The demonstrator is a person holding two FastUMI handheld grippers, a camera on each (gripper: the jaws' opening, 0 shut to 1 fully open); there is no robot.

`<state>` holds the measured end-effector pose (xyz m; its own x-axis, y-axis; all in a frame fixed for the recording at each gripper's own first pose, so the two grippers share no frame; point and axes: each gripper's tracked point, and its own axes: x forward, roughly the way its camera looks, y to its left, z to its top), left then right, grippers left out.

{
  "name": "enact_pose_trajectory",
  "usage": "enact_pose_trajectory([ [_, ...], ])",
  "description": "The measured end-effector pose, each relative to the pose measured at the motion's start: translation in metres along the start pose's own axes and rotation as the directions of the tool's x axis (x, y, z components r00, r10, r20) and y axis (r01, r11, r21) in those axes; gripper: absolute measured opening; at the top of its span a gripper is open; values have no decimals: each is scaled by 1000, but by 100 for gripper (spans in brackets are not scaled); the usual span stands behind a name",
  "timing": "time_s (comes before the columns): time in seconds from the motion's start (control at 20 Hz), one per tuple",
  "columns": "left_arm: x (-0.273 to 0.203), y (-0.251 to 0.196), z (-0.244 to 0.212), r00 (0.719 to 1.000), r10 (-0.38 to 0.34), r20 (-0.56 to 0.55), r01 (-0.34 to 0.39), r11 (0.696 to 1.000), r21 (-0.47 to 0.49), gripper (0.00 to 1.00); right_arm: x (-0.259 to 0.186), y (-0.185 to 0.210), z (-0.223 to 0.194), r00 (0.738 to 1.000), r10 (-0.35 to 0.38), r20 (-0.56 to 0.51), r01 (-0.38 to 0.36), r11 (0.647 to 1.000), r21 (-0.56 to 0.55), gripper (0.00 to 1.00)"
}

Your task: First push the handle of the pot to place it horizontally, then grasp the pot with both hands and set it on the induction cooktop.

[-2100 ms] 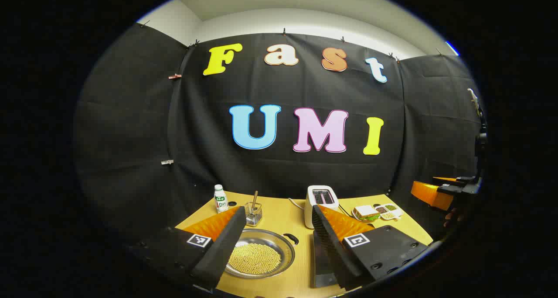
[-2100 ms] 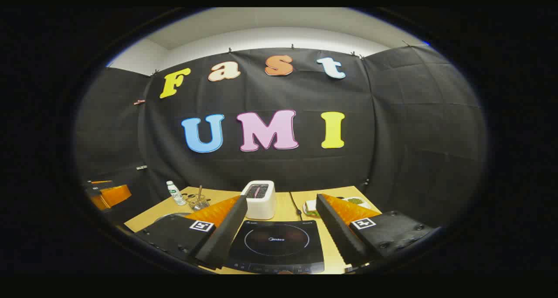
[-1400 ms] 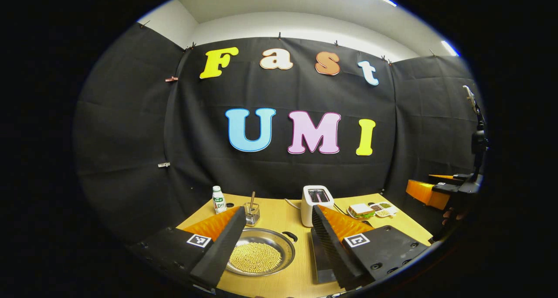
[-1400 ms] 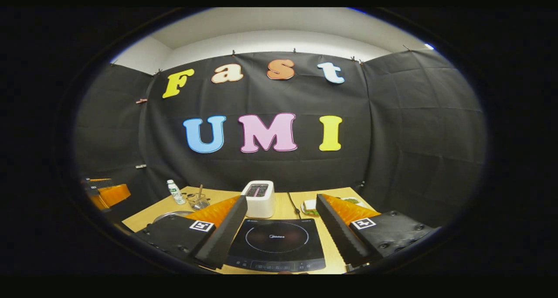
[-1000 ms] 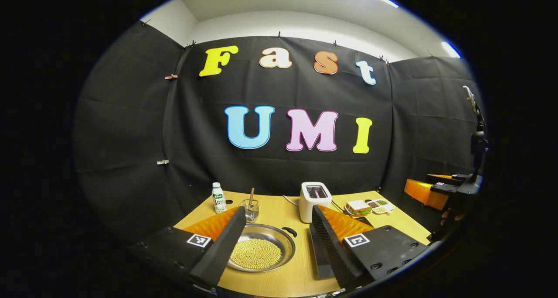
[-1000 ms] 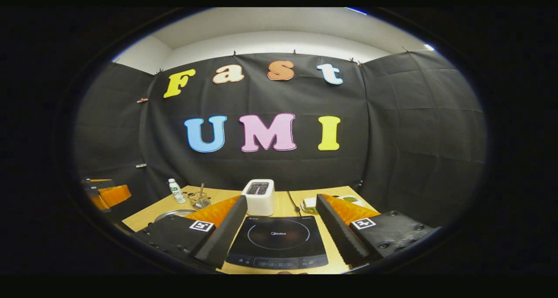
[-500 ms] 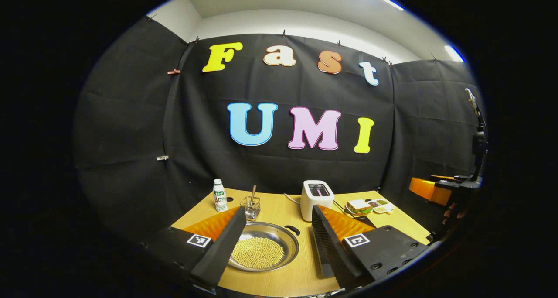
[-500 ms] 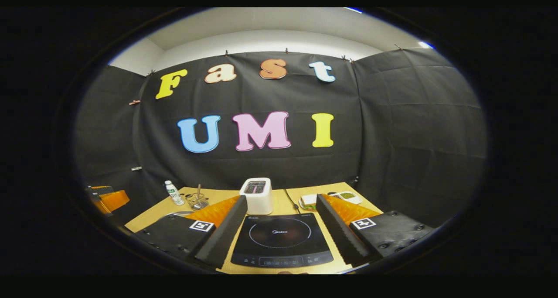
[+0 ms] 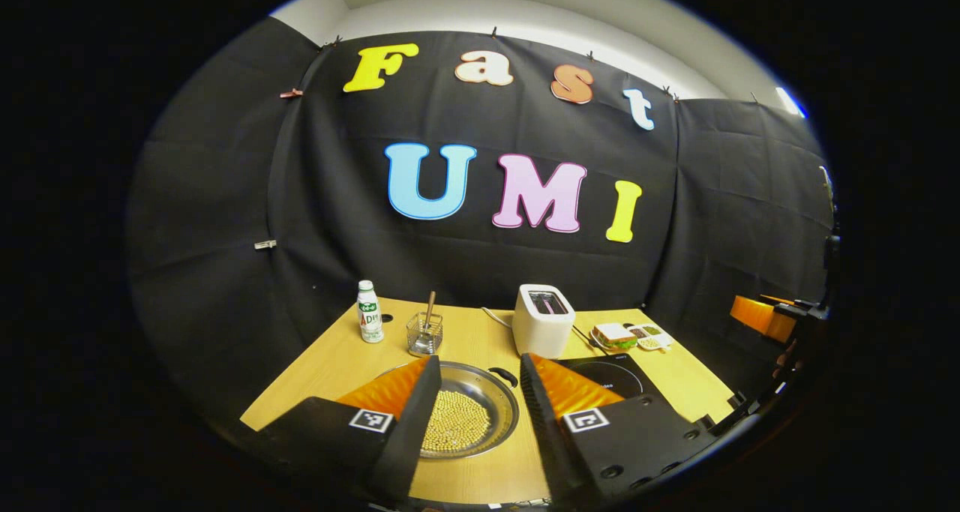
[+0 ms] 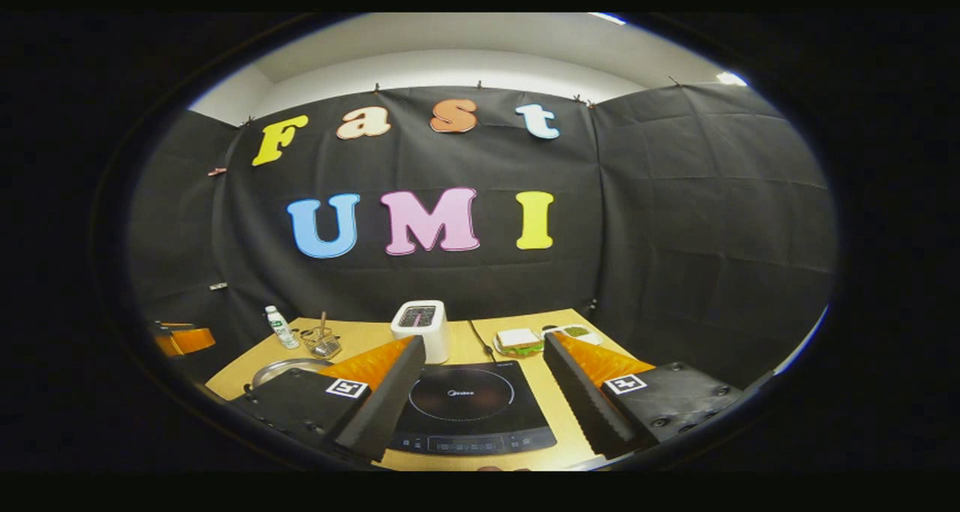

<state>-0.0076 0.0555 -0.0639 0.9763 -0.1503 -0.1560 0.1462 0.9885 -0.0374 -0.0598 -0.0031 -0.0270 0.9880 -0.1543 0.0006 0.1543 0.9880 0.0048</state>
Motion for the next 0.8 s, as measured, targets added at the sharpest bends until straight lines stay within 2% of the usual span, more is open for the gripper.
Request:
enact_pose_trajectory([
  [0.05,4,5,-10,1000,-3,-29,3,1000,8,58,-1,0,-2,1000,7,-4,-7,1000,9,99],
  [0.3,4,30,-69,983,17,-185,-34,996,-84,32,-2,-2,-12,999,13,-32,-12,1000,29,98],
  [0.35,3,36,-82,977,18,-214,-41,994,-100,17,-2,-2,-13,999,13,-35,-12,1000,28,99],
  [0.45,-1,46,-103,965,19,-263,-53,991,-122,7,-3,-3,-16,999,11,-39,-10,1000,25,98],
  [0.65,-3,61,-127,946,-12,-325,-39,988,-151,5,-3,1,-27,998,12,-67,-10,1000,18,99],
  [0.8,3,77,-145,925,-15,-379,-41,990,-138,5,1,7,-32,996,16,-83,-15,1000,16,99],
])
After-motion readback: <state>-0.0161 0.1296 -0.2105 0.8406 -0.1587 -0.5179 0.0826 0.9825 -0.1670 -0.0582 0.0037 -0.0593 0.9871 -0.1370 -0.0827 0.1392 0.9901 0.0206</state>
